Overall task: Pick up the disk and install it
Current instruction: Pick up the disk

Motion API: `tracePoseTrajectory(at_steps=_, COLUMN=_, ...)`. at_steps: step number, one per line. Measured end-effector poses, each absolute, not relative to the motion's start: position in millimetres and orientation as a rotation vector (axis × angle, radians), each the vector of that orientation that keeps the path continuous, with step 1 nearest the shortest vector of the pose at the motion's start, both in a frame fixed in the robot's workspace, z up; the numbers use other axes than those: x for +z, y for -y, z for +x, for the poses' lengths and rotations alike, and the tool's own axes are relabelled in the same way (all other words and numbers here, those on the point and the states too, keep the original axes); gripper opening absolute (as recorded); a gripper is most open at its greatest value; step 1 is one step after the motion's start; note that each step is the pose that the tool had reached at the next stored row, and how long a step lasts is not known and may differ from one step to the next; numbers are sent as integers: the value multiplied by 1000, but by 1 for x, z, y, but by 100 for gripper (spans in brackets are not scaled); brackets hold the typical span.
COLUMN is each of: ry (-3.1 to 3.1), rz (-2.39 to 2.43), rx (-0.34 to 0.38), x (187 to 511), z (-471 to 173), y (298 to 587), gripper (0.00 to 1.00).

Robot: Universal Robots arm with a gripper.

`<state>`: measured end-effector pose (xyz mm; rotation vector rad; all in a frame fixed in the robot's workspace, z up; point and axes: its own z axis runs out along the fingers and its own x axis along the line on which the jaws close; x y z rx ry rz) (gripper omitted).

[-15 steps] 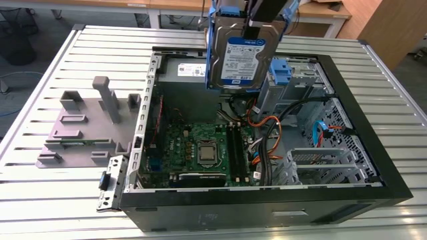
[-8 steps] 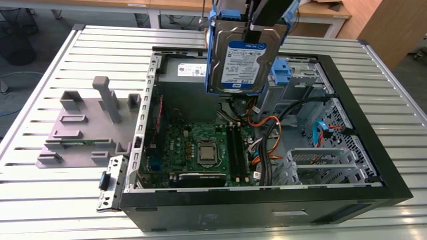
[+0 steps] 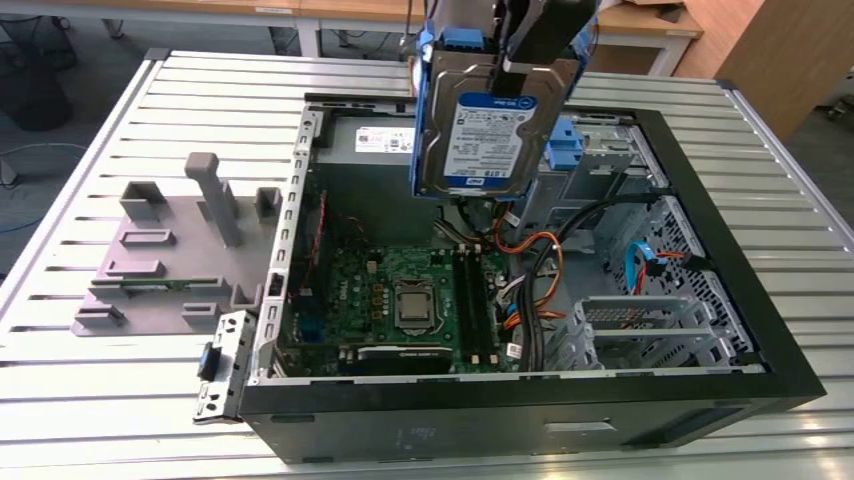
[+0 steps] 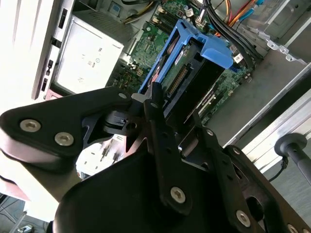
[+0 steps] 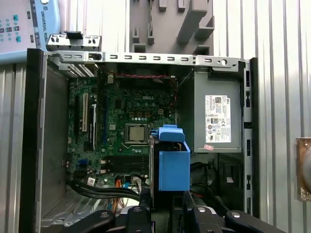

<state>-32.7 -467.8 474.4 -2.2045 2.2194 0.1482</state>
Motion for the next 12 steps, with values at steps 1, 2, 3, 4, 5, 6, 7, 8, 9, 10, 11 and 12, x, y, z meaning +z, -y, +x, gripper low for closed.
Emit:
tracePoseTrajectory(at_steps=1, ry=-2219, rz=-2205, rx=148, x=474, z=-33, y=470, gripper=35)
tracePoseTrajectory(at_steps=2, ry=-2219, rz=-2204, rx=148, x=474, z=-33, y=472, gripper=35)
tracePoseTrajectory(at_steps=3, ry=-2219, rz=-2205, rx=148, x=474, z=-33, y=474, gripper=35)
tracePoseTrajectory(at_steps=4, ry=-2219, rz=-2204, rx=148, x=474, z=-33, y=476, gripper=35)
tracePoseTrajectory(at_steps=5, ry=-2219, rz=-2205, rx=148, x=474, z=-33, y=477, gripper=35)
tracePoseTrajectory(at_steps=6, ry=-2219, rz=-2205, rx=148, x=474, z=-33, y=479, gripper=35)
tracePoseTrajectory(at_steps=7, ry=-2219, rz=-2205, rx=148, x=474, z=-33, y=481, gripper=35)
tracePoseTrajectory(at_steps=8, ry=-2219, rz=-2204, rx=148, x=474, z=-33, y=482, gripper=35)
tracePoseTrajectory(at_steps=9, ry=-2220, rz=-2204, rx=148, x=474, z=-33, y=482, gripper=35)
tracePoseTrajectory(at_steps=10, ry=-2220, rz=-2204, rx=148, x=474, z=-33, y=482, gripper=35)
tracePoseTrajectory(at_steps=11, ry=-2220, rz=-2204, rx=148, x=474, z=-33, y=482, gripper=35)
tracePoseTrajectory(at_steps=12, ry=-2219, rz=-2204, rx=148, x=474, z=-33, y=482, gripper=35)
